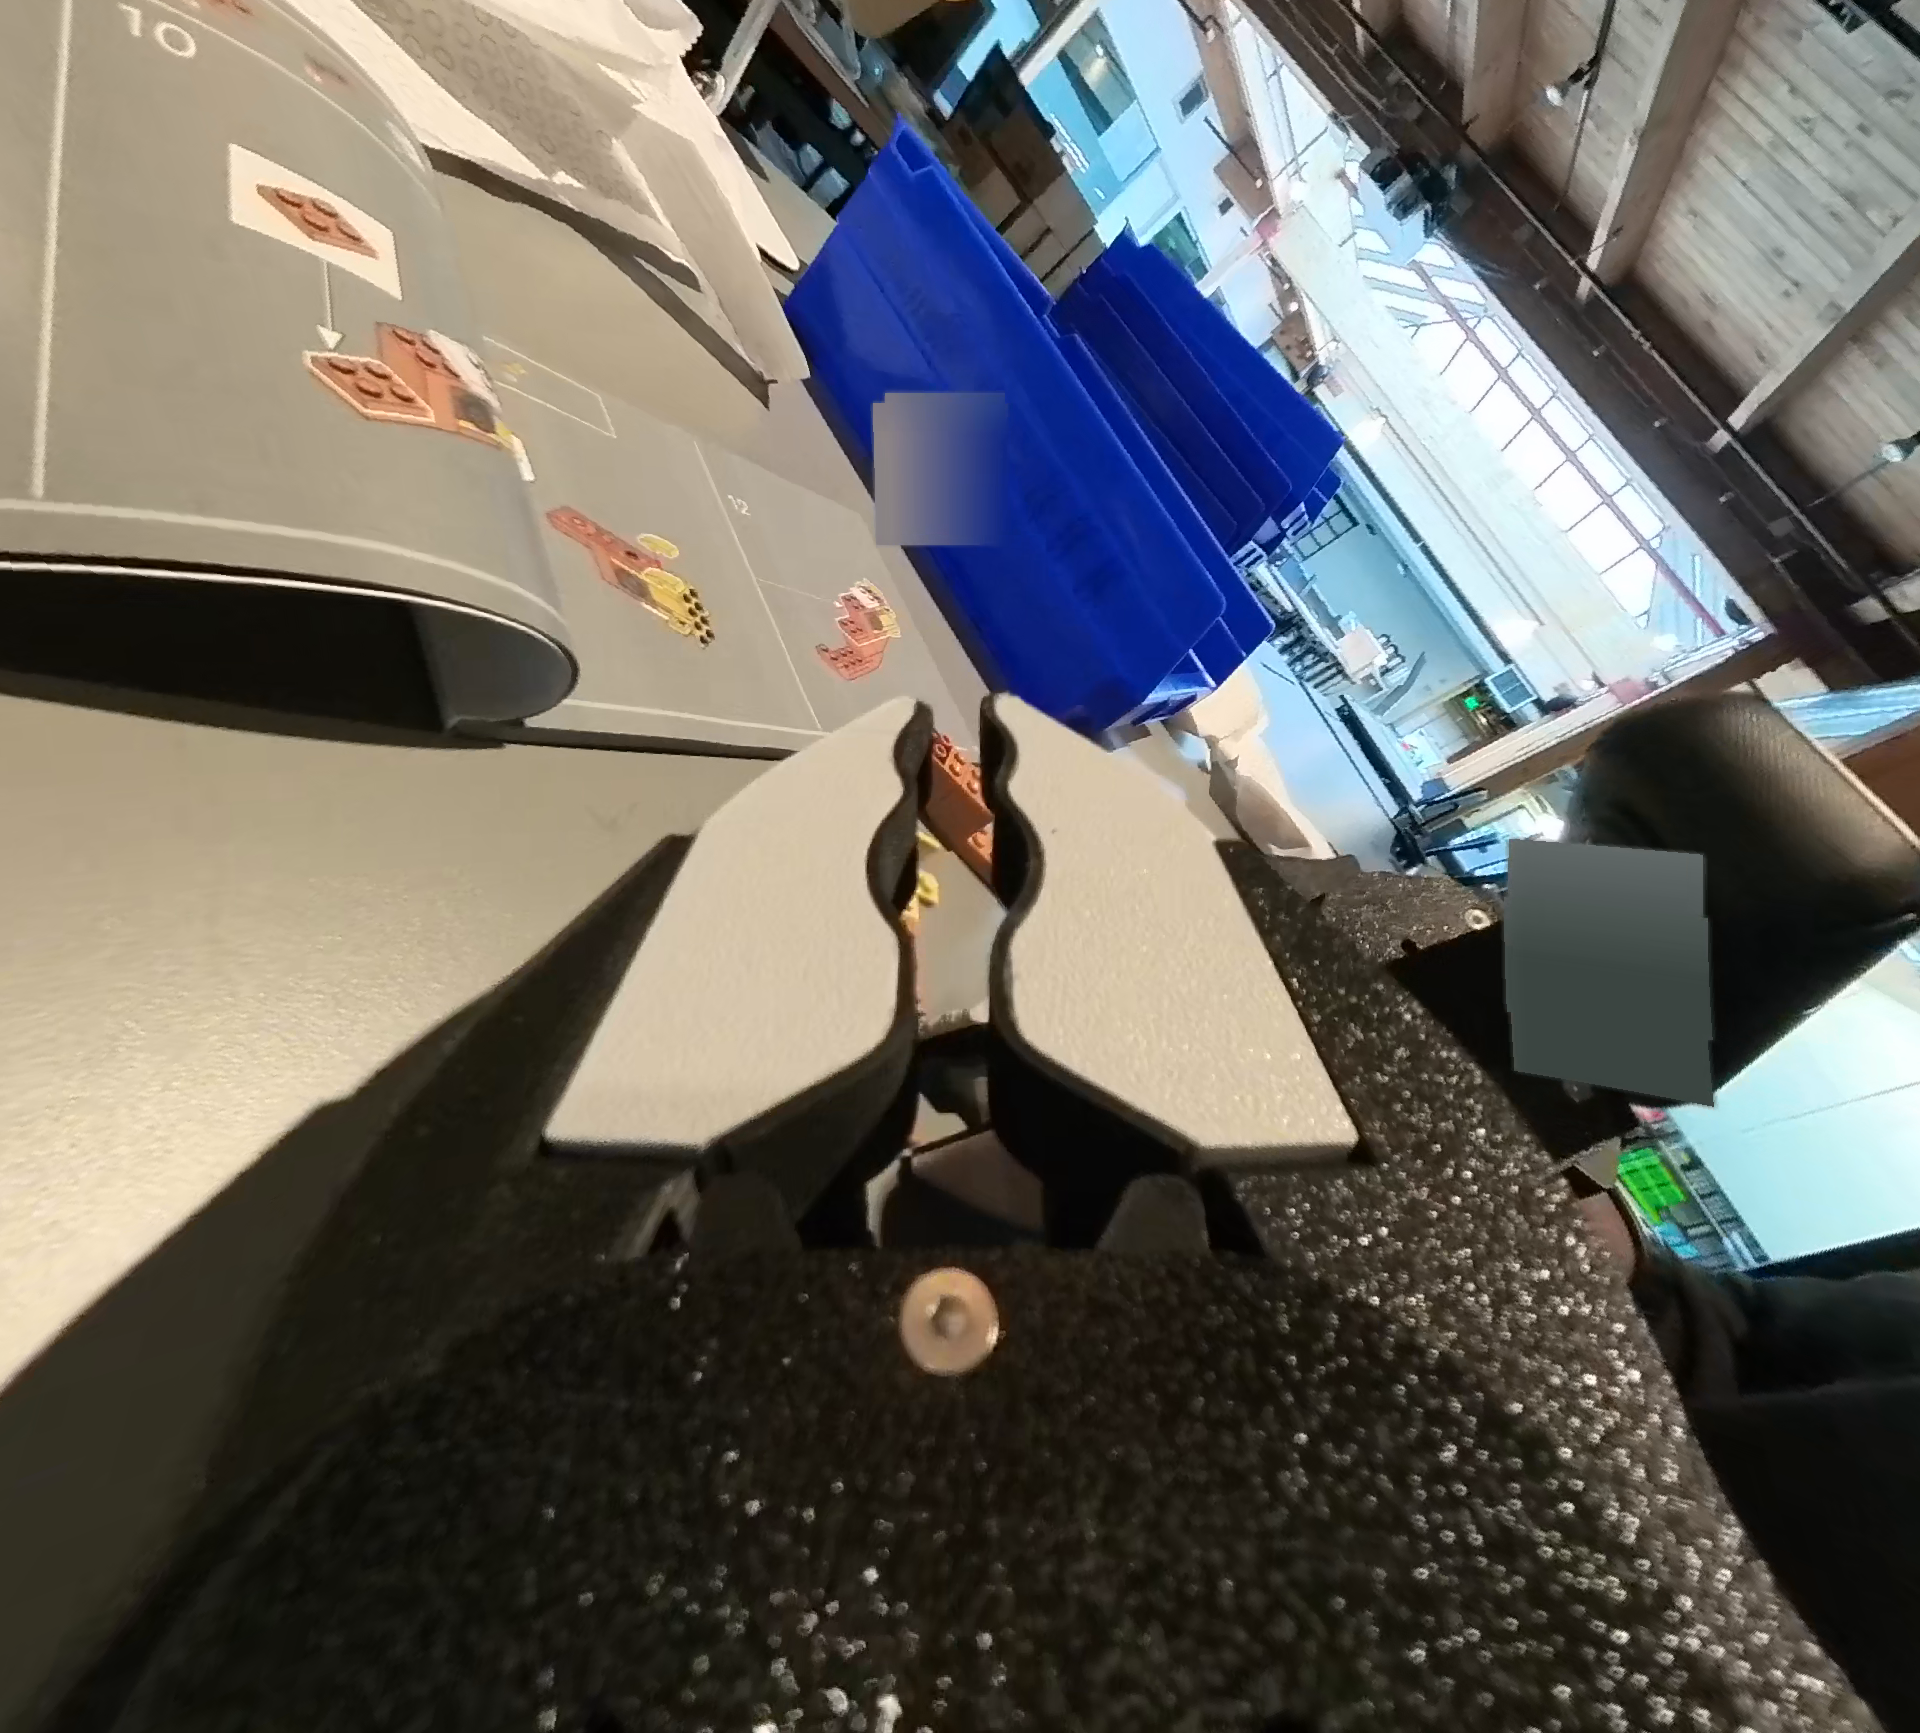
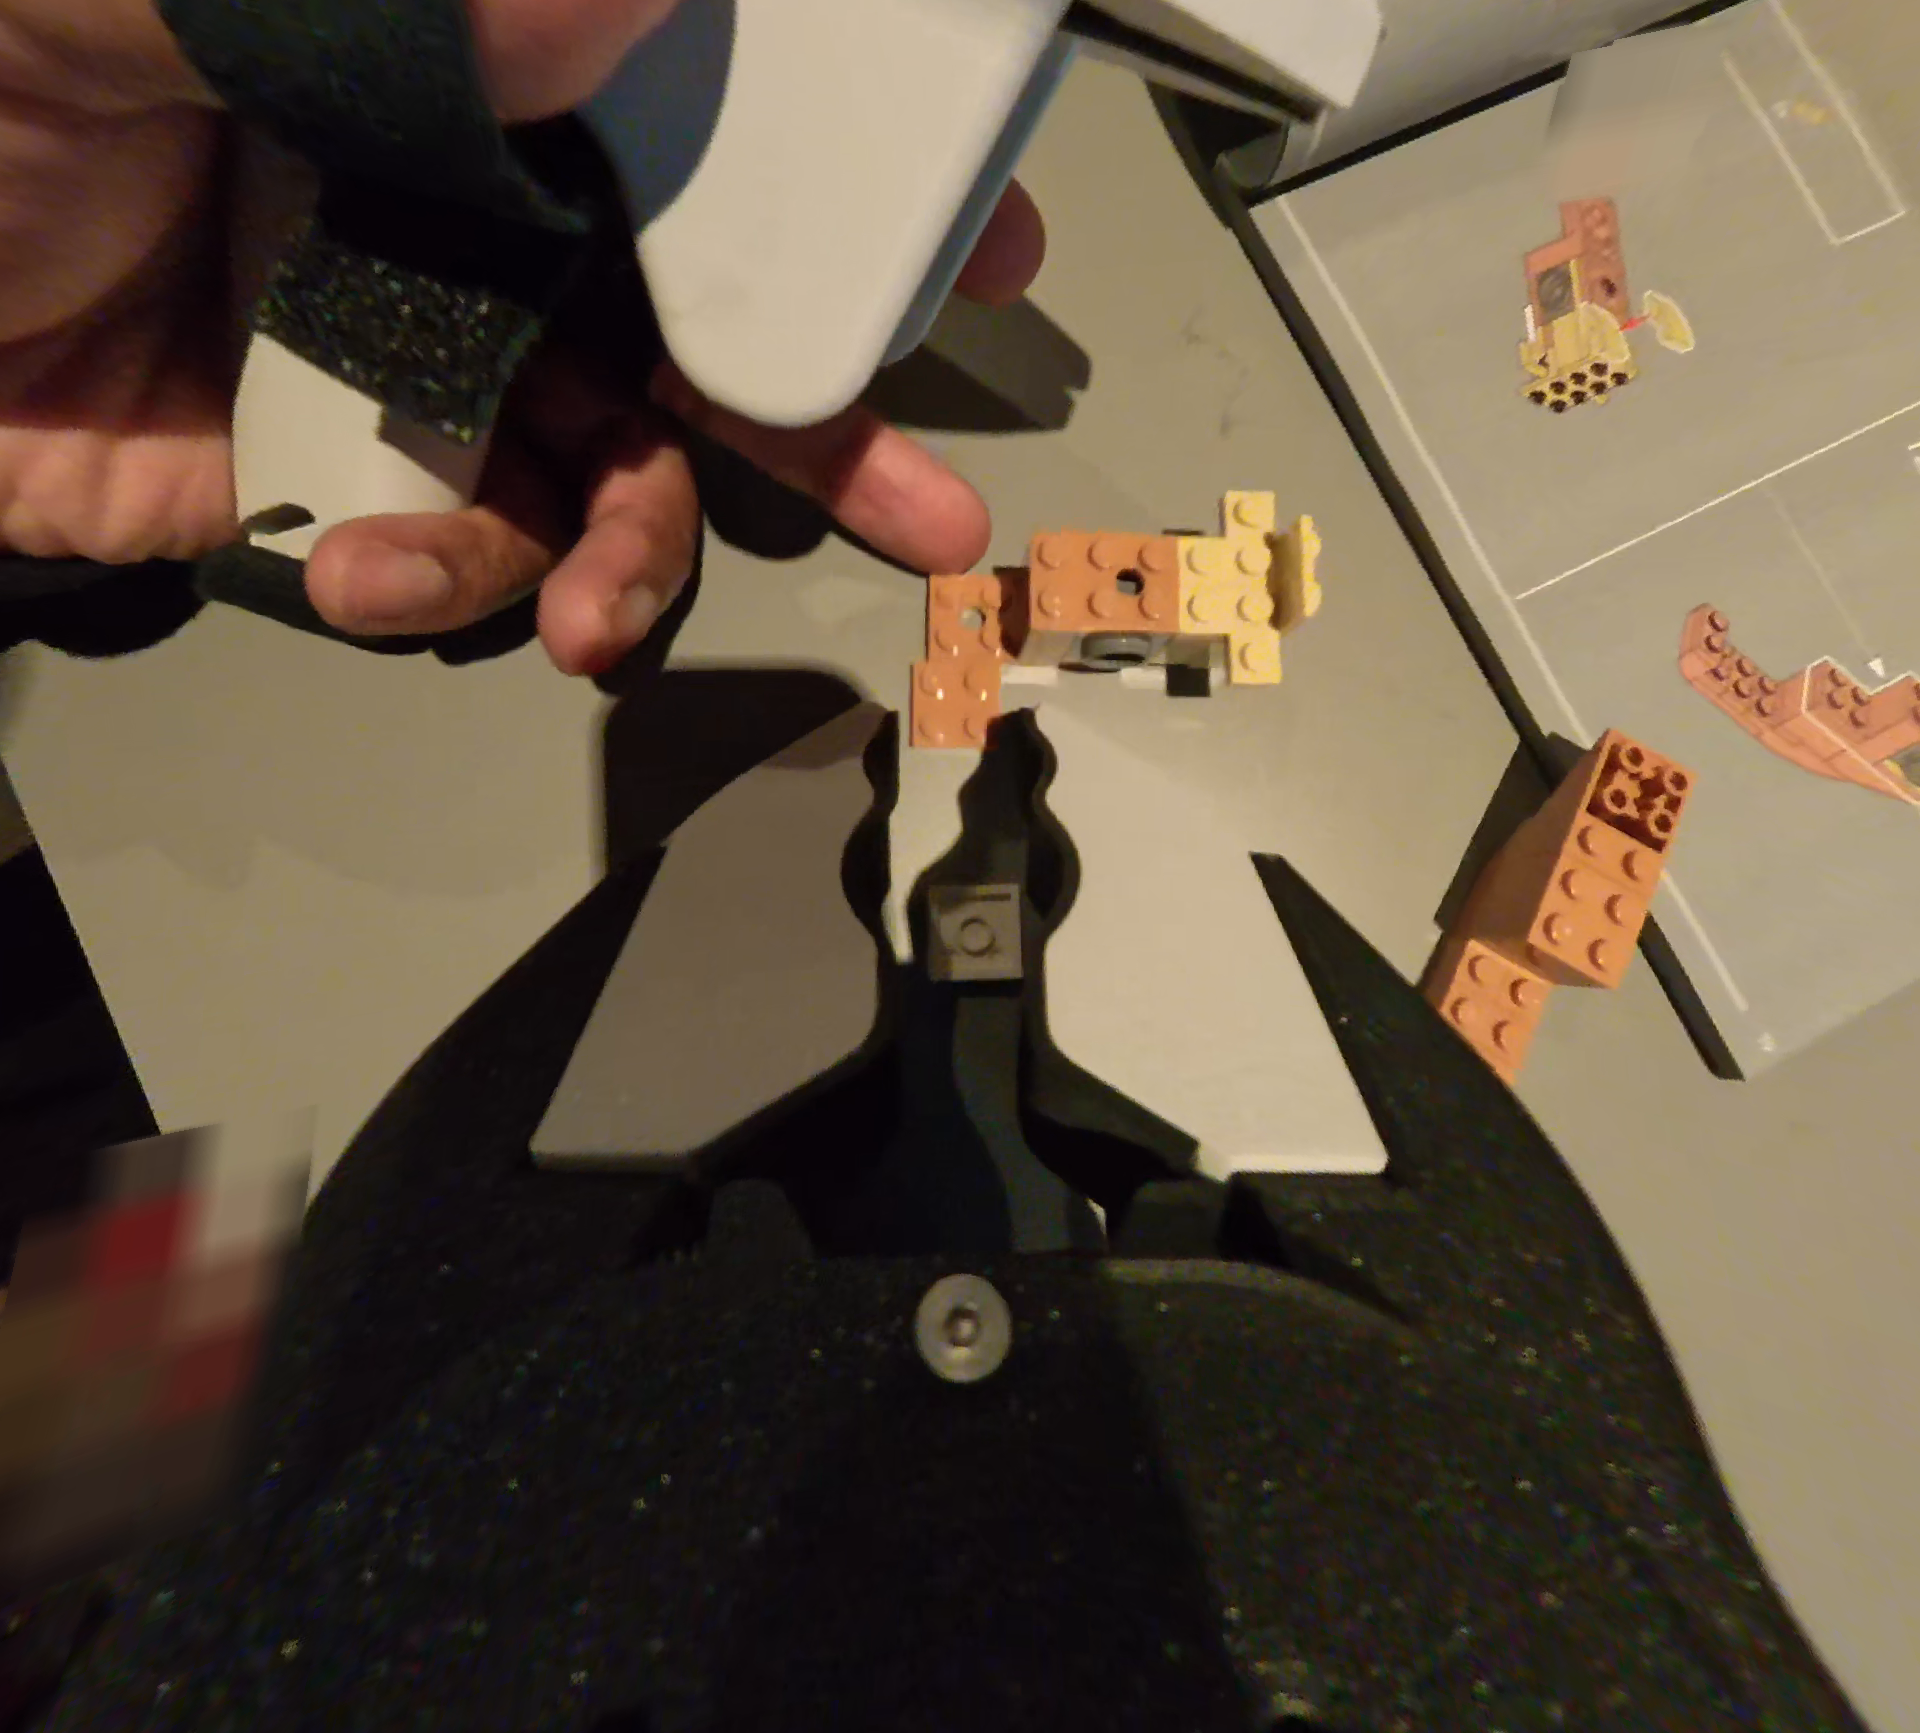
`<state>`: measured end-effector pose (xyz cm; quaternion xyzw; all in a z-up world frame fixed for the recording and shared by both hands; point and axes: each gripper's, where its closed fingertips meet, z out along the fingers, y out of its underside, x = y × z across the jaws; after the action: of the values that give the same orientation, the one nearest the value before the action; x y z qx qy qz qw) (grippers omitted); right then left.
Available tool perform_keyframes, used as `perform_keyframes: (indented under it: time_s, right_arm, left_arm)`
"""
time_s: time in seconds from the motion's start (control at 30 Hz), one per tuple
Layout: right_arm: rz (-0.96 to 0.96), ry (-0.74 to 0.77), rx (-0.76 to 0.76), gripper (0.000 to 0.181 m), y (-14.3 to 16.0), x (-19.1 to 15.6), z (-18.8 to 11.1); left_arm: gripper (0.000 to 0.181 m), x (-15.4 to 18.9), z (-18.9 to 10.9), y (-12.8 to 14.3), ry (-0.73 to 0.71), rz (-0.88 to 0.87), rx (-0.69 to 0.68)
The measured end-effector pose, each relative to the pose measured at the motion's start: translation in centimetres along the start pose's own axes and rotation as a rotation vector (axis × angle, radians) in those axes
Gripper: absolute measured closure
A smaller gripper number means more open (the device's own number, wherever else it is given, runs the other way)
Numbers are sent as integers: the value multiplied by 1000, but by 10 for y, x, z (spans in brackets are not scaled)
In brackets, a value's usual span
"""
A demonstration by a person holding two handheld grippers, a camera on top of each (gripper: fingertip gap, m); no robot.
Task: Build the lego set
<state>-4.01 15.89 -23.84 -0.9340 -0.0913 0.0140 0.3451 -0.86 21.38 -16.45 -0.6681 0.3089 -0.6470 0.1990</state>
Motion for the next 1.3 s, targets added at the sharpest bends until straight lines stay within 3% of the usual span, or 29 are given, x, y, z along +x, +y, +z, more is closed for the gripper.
perform_keyframes:
  time_s: [0.53,0.77,1.23,1.3]
  right_arm:
    - [-26,21,56,166,-11,0,-4]
    - [-75,105,54,166,-12,3,-2]
    - [47,152,75,166,-2,15,-10]
    - [59,153,80,166,-1,16,-12]
  left_arm:
    - [173,2,-1,3,-6,5,1]
    - [173,3,0,4,-2,10,-8]
    - [172,20,9,20,74,-36,-50]
    - [172,20,6,12,81,-31,-11]
